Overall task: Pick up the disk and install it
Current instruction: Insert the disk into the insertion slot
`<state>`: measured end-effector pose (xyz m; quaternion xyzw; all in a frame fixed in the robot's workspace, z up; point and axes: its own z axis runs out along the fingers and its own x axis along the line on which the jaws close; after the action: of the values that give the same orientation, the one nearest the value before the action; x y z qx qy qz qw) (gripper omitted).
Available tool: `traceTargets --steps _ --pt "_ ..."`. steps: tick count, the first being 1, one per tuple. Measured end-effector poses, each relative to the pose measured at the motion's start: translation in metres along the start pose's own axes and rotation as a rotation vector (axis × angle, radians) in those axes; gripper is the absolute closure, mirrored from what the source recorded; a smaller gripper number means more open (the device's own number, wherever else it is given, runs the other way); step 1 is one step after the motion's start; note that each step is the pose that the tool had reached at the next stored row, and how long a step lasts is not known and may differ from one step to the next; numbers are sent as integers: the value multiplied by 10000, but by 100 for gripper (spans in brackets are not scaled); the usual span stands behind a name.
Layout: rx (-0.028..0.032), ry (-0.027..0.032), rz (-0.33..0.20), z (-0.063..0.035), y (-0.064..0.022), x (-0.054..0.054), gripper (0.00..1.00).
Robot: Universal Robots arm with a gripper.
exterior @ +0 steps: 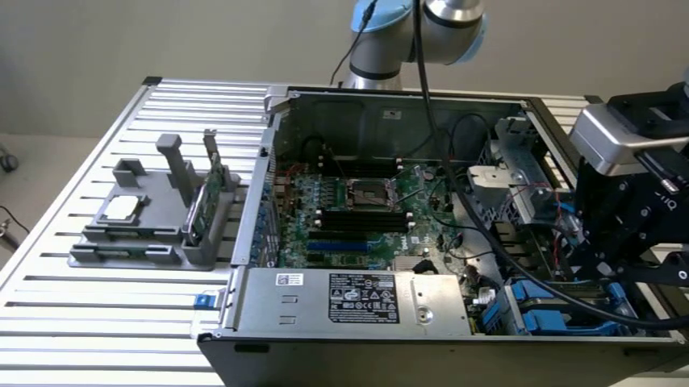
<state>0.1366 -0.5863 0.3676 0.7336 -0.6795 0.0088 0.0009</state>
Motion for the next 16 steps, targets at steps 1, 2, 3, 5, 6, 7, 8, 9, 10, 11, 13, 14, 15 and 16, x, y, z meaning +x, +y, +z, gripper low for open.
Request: traceTargets --steps 1,2,3,5,6,7,8,9,10,11,13,14,15,16 --pt "0 -1 0 -2 0 0 82" --pt "0 0 -1 -4 0 0 75" --pt "0 1 -1 -7 0 0 75" --pt "0 3 -5 -14 0 0 75" --pt "0 2 -8 -15 0 0 75" --pt "0 2 -9 -15 0 0 75" --pt "0 2 -9 -15 0 0 73" --pt "0 3 -9 -15 0 0 67" --pt "0 5 -9 -15 0 0 67" --pt "0 5 -10 -15 0 0 67" --pt "0 5 -10 -15 0 0 67" --pt "0 5 -10 -15 -1 0 67" --pt "0 5 36 -15 -3 0 67" --pt "-2 8 172 -15 -3 0 67"
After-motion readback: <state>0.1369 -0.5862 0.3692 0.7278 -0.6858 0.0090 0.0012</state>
